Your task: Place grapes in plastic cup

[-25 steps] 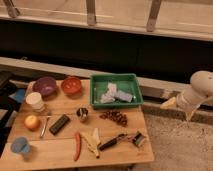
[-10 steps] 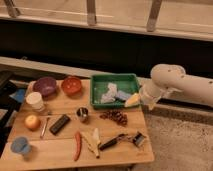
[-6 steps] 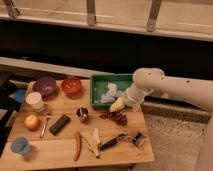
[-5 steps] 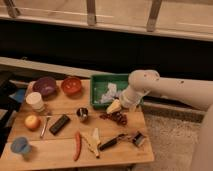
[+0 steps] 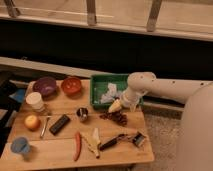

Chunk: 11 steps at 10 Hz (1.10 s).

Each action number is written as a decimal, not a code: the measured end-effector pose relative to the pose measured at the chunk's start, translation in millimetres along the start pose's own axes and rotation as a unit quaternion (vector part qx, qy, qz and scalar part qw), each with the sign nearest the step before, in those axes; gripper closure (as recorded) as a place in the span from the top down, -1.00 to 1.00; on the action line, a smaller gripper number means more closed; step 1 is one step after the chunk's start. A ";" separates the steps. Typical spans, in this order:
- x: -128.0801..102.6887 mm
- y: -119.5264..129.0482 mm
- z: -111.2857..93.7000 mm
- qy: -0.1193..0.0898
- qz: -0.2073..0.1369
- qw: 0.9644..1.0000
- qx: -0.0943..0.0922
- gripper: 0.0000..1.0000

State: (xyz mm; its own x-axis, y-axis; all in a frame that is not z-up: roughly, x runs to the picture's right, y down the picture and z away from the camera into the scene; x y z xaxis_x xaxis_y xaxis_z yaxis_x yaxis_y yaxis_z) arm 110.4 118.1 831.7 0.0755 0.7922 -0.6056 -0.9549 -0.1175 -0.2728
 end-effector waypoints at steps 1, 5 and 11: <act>-10.0 -7.9 9.7 0.004 0.006 1.000 0.002 0.60; -5.0 -16.0 41.2 0.045 0.012 0.999 -0.003 0.60; 22.1 -18.1 41.8 0.067 0.014 0.998 0.001 -0.12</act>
State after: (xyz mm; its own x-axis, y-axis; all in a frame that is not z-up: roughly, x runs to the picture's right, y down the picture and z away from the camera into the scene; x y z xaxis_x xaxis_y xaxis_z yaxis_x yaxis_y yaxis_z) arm 117.4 162.8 854.5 0.0869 0.7013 -0.7075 -0.9579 -0.1363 -0.2527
